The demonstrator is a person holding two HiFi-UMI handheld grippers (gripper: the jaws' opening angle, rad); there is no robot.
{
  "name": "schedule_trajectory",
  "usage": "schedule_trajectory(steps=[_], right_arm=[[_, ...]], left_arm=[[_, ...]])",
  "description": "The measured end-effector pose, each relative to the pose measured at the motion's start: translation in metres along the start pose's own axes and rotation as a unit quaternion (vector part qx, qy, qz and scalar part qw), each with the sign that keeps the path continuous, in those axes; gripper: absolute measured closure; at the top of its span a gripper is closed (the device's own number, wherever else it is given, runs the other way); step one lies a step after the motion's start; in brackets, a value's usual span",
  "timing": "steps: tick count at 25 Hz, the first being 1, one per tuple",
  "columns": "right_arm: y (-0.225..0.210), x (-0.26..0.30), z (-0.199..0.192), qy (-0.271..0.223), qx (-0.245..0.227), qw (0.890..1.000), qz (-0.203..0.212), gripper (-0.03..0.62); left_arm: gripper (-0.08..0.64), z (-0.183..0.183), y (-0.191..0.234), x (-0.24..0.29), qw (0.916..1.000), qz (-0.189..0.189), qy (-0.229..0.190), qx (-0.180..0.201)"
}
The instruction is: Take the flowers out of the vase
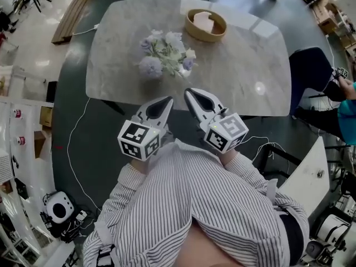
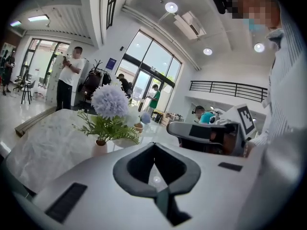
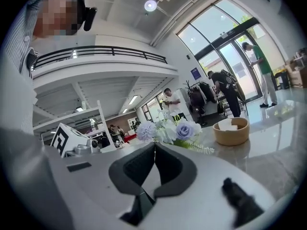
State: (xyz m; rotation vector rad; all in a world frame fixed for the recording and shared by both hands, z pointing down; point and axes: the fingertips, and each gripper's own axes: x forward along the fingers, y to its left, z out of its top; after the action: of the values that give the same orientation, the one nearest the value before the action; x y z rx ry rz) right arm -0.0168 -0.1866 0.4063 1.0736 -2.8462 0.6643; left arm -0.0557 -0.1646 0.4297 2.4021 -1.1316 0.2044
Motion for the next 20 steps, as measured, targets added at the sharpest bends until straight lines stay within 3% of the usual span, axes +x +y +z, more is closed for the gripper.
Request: schedule_trajectory(steps=[14, 20], right_arm=[[-0.013, 0.051, -0.001, -0.007, 0.013, 0.999, -0.044, 0.577], [-0.017, 0.057, -0.01, 0.006, 0.008, 0.998, -0.057, 0.577]], left_arm=[[0.549, 0.016, 0.053, 0.016, 0.9978, -0.049, 0.029, 0.033], [0.549, 0.013, 0.067, 0.02, 0.9974, -0.057, 0.036, 0.024]])
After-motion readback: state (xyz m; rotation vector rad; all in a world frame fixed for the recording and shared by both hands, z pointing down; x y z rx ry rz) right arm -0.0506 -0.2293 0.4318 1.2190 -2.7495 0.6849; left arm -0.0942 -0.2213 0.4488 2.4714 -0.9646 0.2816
